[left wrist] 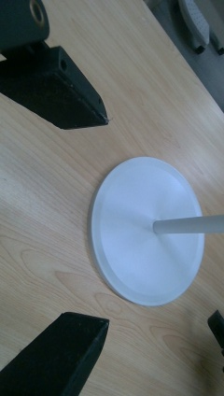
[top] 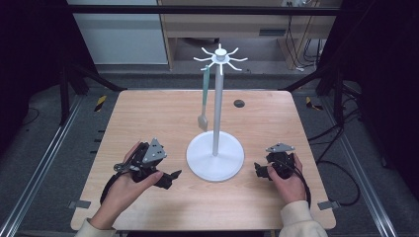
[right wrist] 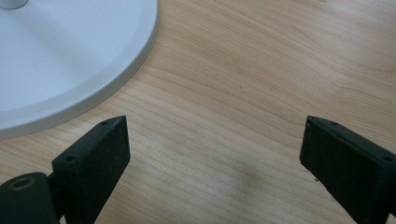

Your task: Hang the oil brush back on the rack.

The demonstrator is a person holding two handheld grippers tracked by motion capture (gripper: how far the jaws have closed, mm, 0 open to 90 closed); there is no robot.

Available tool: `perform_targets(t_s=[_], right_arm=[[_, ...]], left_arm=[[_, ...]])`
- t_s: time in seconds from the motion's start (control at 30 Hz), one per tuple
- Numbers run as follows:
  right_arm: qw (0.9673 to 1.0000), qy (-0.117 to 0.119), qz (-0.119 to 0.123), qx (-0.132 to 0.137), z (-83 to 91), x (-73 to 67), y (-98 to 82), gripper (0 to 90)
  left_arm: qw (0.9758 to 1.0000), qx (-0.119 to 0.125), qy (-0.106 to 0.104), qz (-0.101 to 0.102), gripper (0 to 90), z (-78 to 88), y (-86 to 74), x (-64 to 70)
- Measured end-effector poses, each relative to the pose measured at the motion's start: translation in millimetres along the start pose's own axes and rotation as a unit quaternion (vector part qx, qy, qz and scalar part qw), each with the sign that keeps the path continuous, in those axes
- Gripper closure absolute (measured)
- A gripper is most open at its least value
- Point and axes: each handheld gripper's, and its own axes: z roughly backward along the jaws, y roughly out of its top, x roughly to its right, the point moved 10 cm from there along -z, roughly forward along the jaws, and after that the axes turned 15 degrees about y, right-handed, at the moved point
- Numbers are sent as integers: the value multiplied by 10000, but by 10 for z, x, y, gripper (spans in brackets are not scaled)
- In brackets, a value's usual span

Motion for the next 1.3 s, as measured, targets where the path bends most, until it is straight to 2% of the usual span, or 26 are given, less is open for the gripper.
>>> perform_targets(t_s=[0.27,0.57,1.0,1.3], right_arm=[[10000,10,6,-25,-1,-6,-4,90],[10000,10,7,-36,-4,-5,-7,90],[10000,11,22,-36,-9,-8,-7,90],[10000,17,17,-59,-18,-18,-11,90]], left_arm=[[9997,-218,37,34,37,-96,-253,-15],[9993,-341,58,170,37,-167,-497,-71],[9972,-509,328,446,35,-264,-851,-289],[9951,-669,410,596,36,-294,-1090,-412]])
